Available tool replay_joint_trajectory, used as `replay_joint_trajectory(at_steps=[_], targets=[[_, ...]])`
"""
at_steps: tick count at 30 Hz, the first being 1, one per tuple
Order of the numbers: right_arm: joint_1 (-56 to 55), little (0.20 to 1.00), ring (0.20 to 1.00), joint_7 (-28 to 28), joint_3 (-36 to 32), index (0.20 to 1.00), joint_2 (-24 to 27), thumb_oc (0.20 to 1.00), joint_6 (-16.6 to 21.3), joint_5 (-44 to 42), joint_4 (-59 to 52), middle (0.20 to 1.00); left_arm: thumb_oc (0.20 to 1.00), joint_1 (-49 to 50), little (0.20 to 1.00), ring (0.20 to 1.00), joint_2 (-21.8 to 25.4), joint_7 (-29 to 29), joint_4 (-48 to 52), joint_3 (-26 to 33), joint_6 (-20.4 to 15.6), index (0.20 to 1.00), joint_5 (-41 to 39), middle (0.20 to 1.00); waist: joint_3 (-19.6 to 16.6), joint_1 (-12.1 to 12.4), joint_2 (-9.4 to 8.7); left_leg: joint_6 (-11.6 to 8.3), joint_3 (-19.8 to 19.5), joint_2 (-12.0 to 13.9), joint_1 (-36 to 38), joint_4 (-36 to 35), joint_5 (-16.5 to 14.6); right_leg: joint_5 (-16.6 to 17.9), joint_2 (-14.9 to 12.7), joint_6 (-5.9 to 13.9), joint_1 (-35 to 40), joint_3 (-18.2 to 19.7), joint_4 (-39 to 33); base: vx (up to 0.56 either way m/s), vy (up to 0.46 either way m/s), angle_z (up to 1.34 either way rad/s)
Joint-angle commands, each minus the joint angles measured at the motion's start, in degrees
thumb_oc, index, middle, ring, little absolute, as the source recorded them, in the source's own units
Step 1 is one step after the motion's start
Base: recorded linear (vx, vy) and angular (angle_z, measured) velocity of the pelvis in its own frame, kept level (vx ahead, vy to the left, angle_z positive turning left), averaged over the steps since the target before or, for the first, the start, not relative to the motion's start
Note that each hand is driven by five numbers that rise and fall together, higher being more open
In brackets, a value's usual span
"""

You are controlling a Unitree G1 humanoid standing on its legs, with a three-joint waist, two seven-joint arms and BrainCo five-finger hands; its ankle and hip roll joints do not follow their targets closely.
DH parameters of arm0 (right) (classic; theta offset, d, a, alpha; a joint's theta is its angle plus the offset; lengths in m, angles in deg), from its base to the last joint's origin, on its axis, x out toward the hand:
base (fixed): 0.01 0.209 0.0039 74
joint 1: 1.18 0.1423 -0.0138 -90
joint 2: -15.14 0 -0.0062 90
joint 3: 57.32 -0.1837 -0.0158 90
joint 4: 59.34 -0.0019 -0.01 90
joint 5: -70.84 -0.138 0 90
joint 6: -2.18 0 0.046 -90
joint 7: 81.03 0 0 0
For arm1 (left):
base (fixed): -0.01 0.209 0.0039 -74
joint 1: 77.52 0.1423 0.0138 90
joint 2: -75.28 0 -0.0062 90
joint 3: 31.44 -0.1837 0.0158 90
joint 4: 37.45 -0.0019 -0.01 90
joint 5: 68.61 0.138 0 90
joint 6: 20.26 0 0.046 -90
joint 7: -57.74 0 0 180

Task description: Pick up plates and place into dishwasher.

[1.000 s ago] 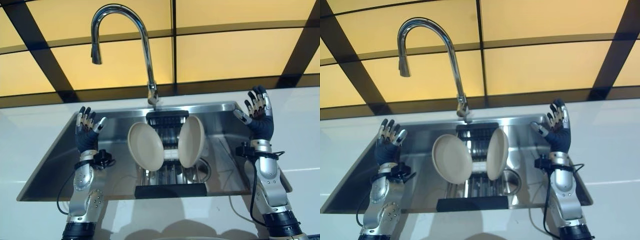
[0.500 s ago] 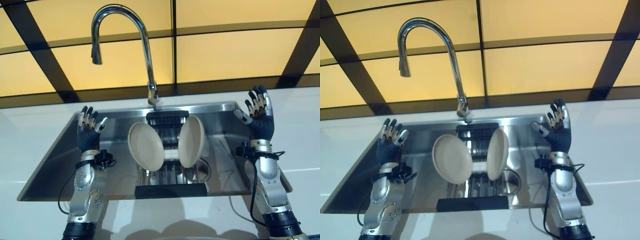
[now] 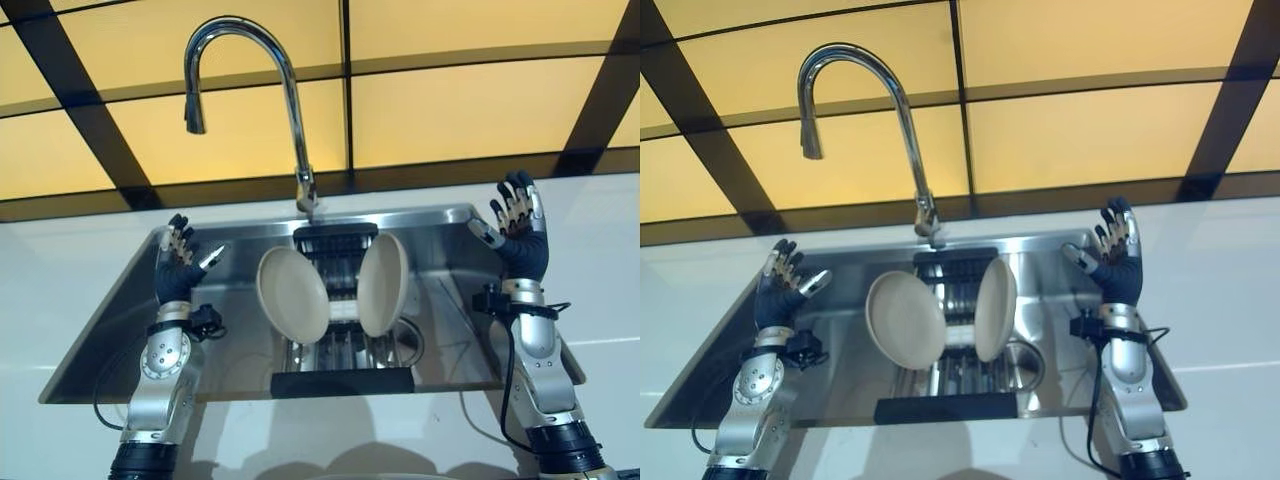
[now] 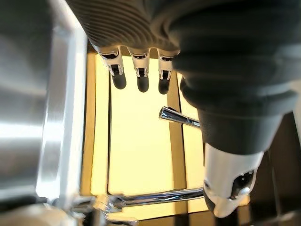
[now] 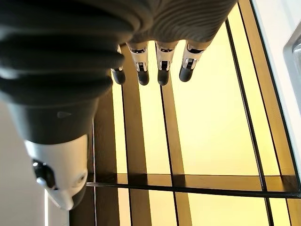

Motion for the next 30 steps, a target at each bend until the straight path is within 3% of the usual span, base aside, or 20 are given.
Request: replay_joint_trajectory(at_steps=[1,3,8,10,18,30], targets=[[3.64,1.000,1.000,0.27,0.78,1.000,1.98,1.000,3.54,-1.48,0.03,1.000,1.000,-4.49,1.000,1.000,8.07,-2.69,-3.92,0.46,-1.38,1.000,12.36,1.000,-2.69,-0.16,-4.30,1.70,4.11,-3.53,-1.51,1.67,-3.56,-4.64,-1.55,3.20,3.34,0.67,-1.87,0.00,0.000,0.00],[3.76,1.000,1.000,0.56,0.73,1.000,2.62,1.000,3.42,-2.09,0.22,1.000,1.000,-4.89,1.000,1.000,10.56,-4.14,-6.28,0.33,-1.72,1.000,16.49,1.000,-2.81,-0.37,-4.11,1.67,4.26,-3.58,-1.47,1.48,-3.49,-4.59,-1.58,3.28,3.26,0.81,-1.96,0.00,0.000,0.00],[3.84,1.000,1.000,1.17,0.96,1.000,4.80,1.000,3.91,-3.88,0.93,1.000,1.000,-5.97,1.000,1.000,19.24,-8.78,-12.10,-2.67,-3.58,1.000,38.65,1.000,-3.04,-1.07,-3.62,1.64,5.05,-3.68,-1.64,1.46,-3.52,-4.39,-1.69,3.56,2.97,1.26,-2.11,0.00,0.000,0.00],[3.92,1.000,1.000,1.40,0.98,1.000,5.85,1.000,4.24,-4.79,1.29,1.000,1.000,-6.44,1.000,1.000,22.53,-9.21,-13.46,-4.13,-4.18,1.000,42.82,1.000,-3.11,-1.27,-3.47,1.62,5.30,-3.72,-1.70,1.41,-3.54,-4.27,-1.78,3.70,2.89,1.32,-2.24,0.00,0.016,0.00],[4.44,1.000,1.000,1.44,2.04,1.000,7.99,1.000,4.91,-5.59,2.57,1.000,1.000,-8.29,1.000,1.000,30.76,-12.16,-18.67,-11.45,-6.75,1.000,51.99,1.000,-3.31,-2.23,-2.64,1.65,6.49,-3.84,-1.86,1.13,-3.60,-3.71,-2.01,4.19,2.41,1.67,-2.75,0.01,0.028,-0.01],[4.73,1.000,1.000,0.85,3.07,1.000,9.12,1.000,4.56,-6.12,3.02,1.000,1.000,-10.82,1.000,1.000,35.37,-21.18,-19.15,-17.24,-11.57,1.000,61.72,1.000,-3.38,-3.34,-2.28,1.99,8.13,-4.03,-2.11,0.82,-3.82,-3.06,-2.14,4.72,1.76,2.43,-3.43,0.01,0.013,-0.01]])
